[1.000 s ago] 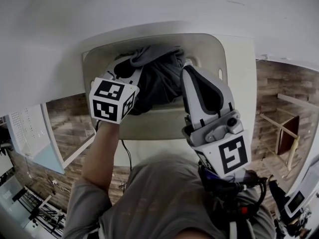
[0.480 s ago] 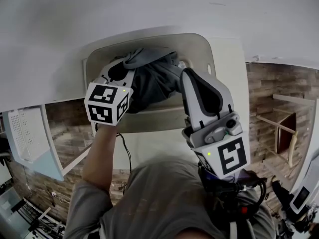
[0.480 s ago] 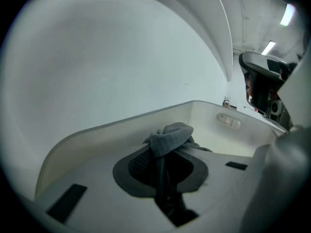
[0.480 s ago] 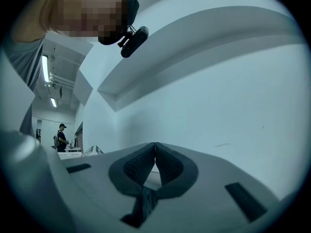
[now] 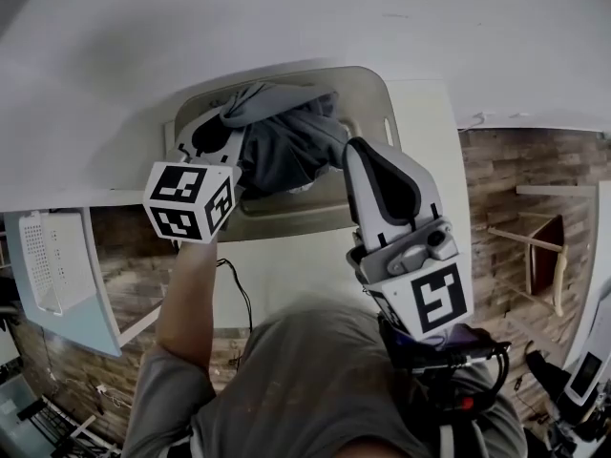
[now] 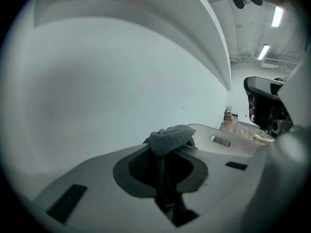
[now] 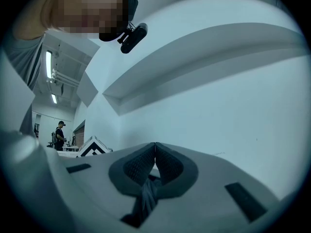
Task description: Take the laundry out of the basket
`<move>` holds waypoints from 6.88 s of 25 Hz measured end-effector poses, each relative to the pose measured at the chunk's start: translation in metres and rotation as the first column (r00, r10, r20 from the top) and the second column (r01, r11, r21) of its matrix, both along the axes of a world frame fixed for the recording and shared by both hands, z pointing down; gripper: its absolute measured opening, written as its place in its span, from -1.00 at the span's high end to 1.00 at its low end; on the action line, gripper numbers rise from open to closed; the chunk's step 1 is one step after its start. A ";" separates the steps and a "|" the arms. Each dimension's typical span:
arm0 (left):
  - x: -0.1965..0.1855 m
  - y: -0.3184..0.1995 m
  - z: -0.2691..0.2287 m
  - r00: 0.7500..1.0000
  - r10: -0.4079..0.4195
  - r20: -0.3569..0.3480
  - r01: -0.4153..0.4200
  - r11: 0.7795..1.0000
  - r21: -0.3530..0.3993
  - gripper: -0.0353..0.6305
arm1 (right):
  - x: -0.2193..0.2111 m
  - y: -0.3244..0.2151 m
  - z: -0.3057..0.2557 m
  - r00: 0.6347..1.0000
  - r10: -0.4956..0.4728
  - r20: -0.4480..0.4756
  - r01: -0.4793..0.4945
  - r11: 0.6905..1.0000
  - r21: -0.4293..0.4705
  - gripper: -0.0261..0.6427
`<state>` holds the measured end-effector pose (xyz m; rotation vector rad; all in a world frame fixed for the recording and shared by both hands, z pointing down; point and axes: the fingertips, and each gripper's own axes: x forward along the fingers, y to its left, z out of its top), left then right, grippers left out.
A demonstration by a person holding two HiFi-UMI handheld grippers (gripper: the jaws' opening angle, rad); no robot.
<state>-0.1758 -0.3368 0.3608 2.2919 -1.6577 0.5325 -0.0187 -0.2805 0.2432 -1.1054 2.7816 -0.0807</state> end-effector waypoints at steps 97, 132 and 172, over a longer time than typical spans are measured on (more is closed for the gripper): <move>0.014 0.291 -0.001 0.995 0.036 -0.092 -0.005 0.950 0.314 0.51 | -0.016 0.157 -0.031 0.994 0.050 -0.097 -0.036 0.990 0.137 0.90; 0.023 0.232 -0.086 0.989 -0.018 -0.148 0.087 0.874 0.479 0.87 | -0.016 0.135 0.008 0.992 0.023 -0.122 -0.013 0.996 0.085 0.90; 0.012 0.201 -0.134 0.982 -0.040 -0.184 0.134 0.834 0.535 0.87 | 0.003 0.078 -0.042 0.987 0.083 -0.135 -0.056 0.980 0.190 0.90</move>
